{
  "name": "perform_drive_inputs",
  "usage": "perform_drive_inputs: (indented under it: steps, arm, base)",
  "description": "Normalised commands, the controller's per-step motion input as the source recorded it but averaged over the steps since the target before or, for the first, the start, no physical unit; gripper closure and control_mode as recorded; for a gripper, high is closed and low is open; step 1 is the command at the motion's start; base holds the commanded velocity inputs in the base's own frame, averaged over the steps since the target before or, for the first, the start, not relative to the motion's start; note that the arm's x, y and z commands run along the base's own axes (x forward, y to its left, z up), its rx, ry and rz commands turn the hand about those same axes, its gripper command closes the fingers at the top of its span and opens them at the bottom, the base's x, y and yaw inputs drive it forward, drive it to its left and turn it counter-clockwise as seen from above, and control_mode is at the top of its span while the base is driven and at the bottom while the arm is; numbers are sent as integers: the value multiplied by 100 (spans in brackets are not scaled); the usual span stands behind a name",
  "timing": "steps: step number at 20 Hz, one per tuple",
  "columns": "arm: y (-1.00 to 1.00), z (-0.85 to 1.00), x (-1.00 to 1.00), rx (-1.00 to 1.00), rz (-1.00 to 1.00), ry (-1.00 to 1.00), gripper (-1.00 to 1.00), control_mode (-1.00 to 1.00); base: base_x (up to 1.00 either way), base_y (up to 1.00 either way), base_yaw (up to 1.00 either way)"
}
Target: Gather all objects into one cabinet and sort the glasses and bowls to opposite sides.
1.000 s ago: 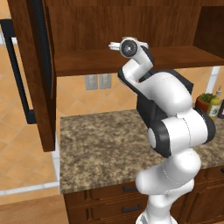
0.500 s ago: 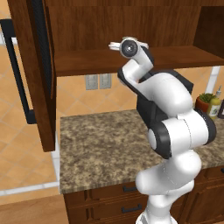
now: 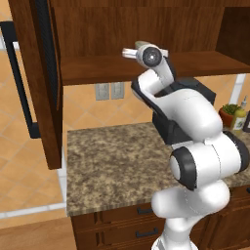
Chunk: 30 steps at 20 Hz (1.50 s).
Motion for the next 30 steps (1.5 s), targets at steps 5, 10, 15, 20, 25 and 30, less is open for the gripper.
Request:
perform_drive_inputs:
  steps: [5,10,15,20,25,30]
  arm:
    - [-1,41,-89,0,6,0,100,-100]
    - [0,8,-97,0,5,3,100,-100]
    - [-4,24,-100,0,5,4,100,-100]
    - [-6,16,-100,0,5,0,100,-100]
    - [0,0,-100,0,1,0,100,-100]
    - [-3,1,-99,0,0,1,100,-100]
  base:
    - [0,0,0]
    - [0,0,0]
    - [0,0,0]
    - [0,0,0]
    - [0,0,0]
    - [0,0,0]
